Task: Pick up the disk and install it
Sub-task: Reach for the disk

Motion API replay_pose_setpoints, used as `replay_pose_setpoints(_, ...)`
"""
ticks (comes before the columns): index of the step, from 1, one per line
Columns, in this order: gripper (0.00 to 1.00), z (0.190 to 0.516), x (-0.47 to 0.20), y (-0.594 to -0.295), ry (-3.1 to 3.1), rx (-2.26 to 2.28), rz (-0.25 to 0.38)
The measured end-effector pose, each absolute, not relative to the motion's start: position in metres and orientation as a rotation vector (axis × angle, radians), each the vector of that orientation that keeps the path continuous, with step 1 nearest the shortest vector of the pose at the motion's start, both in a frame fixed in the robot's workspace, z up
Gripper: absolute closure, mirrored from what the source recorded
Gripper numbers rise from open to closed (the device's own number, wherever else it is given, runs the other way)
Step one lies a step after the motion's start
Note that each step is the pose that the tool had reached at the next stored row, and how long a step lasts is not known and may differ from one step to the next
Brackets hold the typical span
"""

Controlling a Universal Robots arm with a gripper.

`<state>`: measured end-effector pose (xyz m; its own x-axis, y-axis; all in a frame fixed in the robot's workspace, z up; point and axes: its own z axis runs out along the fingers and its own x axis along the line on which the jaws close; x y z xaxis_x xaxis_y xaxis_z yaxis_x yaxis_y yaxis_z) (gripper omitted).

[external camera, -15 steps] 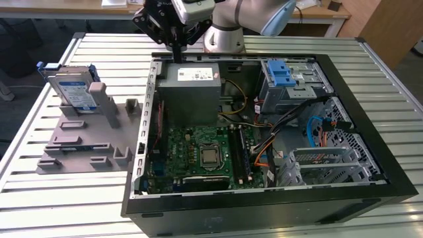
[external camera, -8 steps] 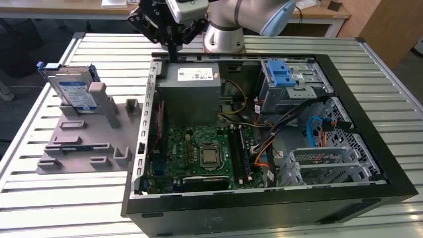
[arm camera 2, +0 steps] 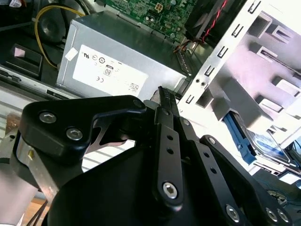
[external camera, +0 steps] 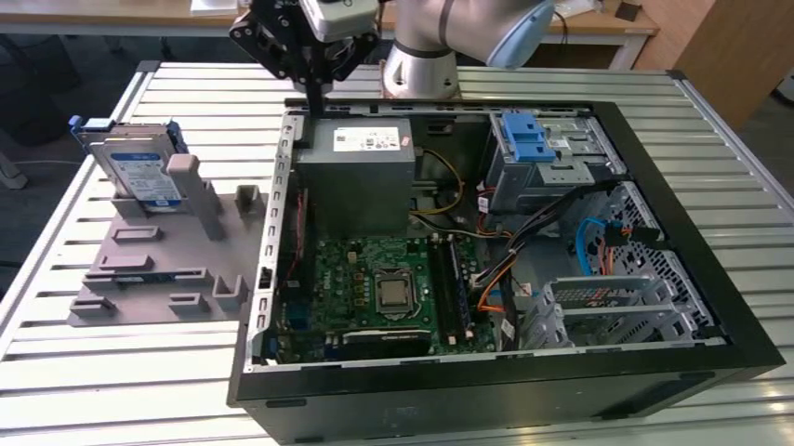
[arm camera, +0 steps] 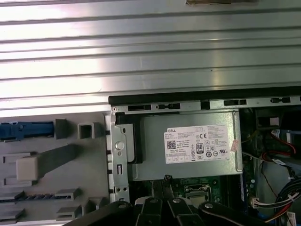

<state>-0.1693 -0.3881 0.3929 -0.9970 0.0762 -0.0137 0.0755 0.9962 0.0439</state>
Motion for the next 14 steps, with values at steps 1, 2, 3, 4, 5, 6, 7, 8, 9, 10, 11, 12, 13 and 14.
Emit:
replay_pose_setpoints(1, 0.89, 0.3929, -0.1701, -0.3876, 3.126, 0.119, 0.068)
replay_pose_setpoints(2, 0.89, 0.3929, -0.1709, -0.3871, 3.128, 0.119, 0.068)
replay_pose_setpoints(3, 0.89, 0.3929, -0.1717, -0.3867, 3.13, 0.119, 0.068)
replay_pose_setpoints(4, 0.89, 0.3929, -0.1725, -0.3864, 3.131, 0.119, 0.068)
replay_pose_setpoints(5, 0.89, 0.3929, -0.1732, -0.386, 3.132, 0.119, 0.068)
replay_pose_setpoints(6, 0.89, 0.393, -0.1739, -0.3857, 3.133, 0.119, 0.068)
replay_pose_setpoints(7, 0.89, 0.3929, -0.1746, -0.3854, 3.133, 0.119, 0.068)
replay_pose_setpoints(8, 0.89, 0.3928, -0.1755, -0.385, 3.133, 0.12, 0.068)
replay_pose_setpoints(9, 0.89, 0.3927, -0.1763, -0.3845, 3.133, 0.119, 0.068)
replay_pose_setpoints(10, 0.89, 0.3926, -0.1771, -0.3838, 3.133, 0.119, 0.066)
replay_pose_setpoints(11, 0.89, 0.3926, -0.1779, -0.3831, 3.133, 0.12, 0.062)
replay_pose_setpoints(12, 0.89, 0.3925, -0.1786, -0.3824, 3.133, 0.119, 0.057)
replay_pose_setpoints(13, 0.89, 0.3925, -0.1791, -0.3816, 3.133, 0.119, 0.051)
replay_pose_setpoints(14, 0.89, 0.3925, -0.1795, -0.3809, 3.133, 0.119, 0.048)
